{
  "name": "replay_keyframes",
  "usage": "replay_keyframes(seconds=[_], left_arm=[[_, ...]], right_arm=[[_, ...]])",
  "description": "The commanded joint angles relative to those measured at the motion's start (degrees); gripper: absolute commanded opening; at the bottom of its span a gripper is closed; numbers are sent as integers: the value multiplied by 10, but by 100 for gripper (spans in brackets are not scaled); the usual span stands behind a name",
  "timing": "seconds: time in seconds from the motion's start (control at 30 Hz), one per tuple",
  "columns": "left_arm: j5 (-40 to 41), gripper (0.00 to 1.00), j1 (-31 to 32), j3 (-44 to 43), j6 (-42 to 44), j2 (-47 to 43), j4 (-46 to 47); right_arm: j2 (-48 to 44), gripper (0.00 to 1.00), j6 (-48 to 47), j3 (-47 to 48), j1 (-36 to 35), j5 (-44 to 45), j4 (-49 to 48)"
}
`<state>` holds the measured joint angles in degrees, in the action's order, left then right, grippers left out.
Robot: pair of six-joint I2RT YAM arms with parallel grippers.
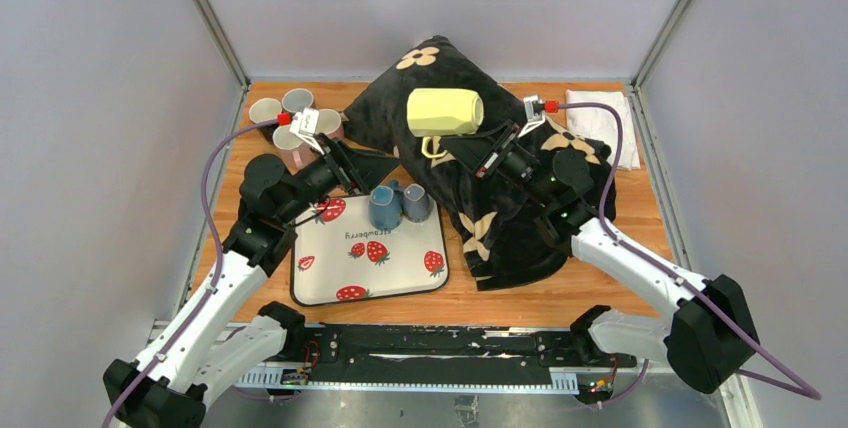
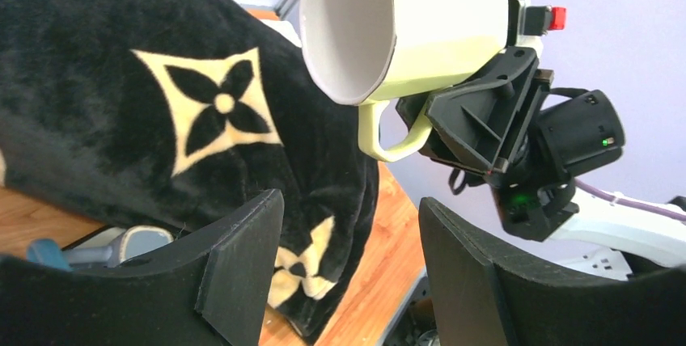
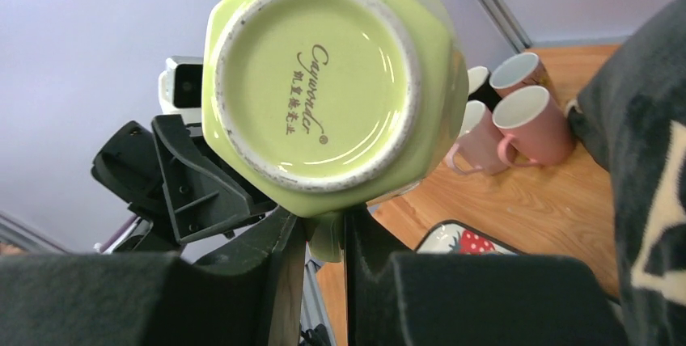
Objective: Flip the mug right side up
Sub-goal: Turn over the cup on the tray.
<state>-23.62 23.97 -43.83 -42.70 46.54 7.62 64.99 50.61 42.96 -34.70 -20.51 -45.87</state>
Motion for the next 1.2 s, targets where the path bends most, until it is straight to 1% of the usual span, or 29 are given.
replay_keyframes(seconds=[0.0,0.23,0.43,0.6,0.9,1.17], left_arm=[[-27,69,9,-16,-21,7,57],[-33,71,11,-13,-49,3,100],[-30,72,13,-12,-52,5,105],[-20,72,14,-11,-54,5,106],[-31,72,19,-18,-84,18,166],[-27,72,28,-21,-87,34,168]], right_arm=[[21,0,57,19,12,-46,-193],[90,0,140,43,15,-89,-328],[132,0,185,66,15,-107,-395],[136,0,187,71,11,-112,-402],[127,0,162,76,-2,-116,-381],[132,0,160,82,-9,-125,-393]])
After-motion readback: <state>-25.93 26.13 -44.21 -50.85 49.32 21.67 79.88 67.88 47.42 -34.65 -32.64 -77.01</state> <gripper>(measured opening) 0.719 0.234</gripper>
